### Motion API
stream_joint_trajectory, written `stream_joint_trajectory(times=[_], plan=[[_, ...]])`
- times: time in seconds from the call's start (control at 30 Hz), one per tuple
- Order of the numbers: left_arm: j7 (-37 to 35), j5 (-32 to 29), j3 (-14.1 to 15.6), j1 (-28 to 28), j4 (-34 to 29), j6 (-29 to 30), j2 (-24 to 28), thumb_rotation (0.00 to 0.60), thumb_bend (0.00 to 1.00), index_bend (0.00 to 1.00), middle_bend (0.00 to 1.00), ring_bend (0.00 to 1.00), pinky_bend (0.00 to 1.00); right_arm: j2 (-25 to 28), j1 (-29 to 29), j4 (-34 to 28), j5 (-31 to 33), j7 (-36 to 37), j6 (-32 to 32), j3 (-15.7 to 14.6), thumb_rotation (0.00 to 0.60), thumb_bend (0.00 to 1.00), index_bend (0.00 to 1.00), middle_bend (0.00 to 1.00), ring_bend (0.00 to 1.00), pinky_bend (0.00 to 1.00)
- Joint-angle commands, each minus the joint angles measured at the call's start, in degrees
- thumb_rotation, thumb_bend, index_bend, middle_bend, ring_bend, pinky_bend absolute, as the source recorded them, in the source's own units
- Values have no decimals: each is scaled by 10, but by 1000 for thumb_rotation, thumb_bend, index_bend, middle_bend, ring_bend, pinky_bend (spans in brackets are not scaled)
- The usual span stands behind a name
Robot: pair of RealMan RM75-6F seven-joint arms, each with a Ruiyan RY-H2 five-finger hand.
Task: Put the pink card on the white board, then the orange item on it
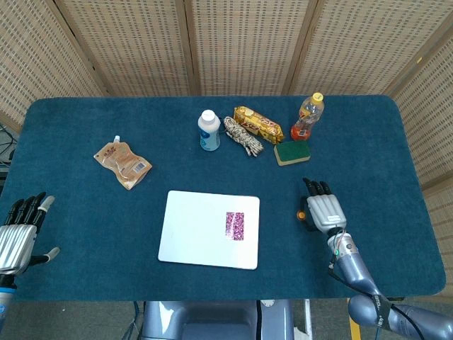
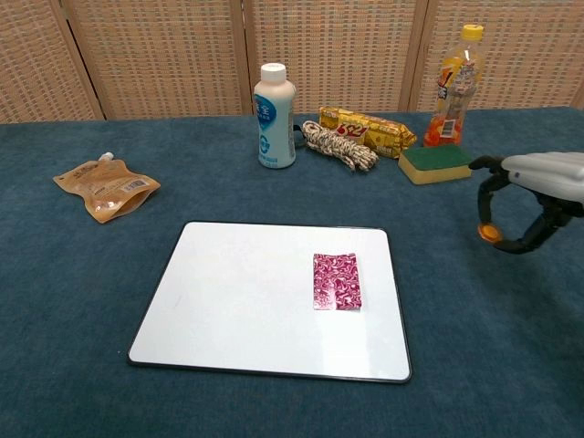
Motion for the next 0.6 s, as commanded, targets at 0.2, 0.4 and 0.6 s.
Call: stream_joint_trajectory(times=[0.2,0.4,0.6], plan=[[-17,-7,-3,-3,5,-7,5,600,25,0,0,0,0,-83,80,-46,128,-133,51,38,600,363,580,0,0,0],[-30,-11,-4,-8,9,-18,9,600,25,0,0,0,0,-126,107,-44,179,-185,92,35,600,363,580,0,0,0],[-34,-9,-3,-10,9,-23,11,600,25,0,0,0,0,-164,127,-38,224,-200,116,51,600,363,581,0,0,0]])
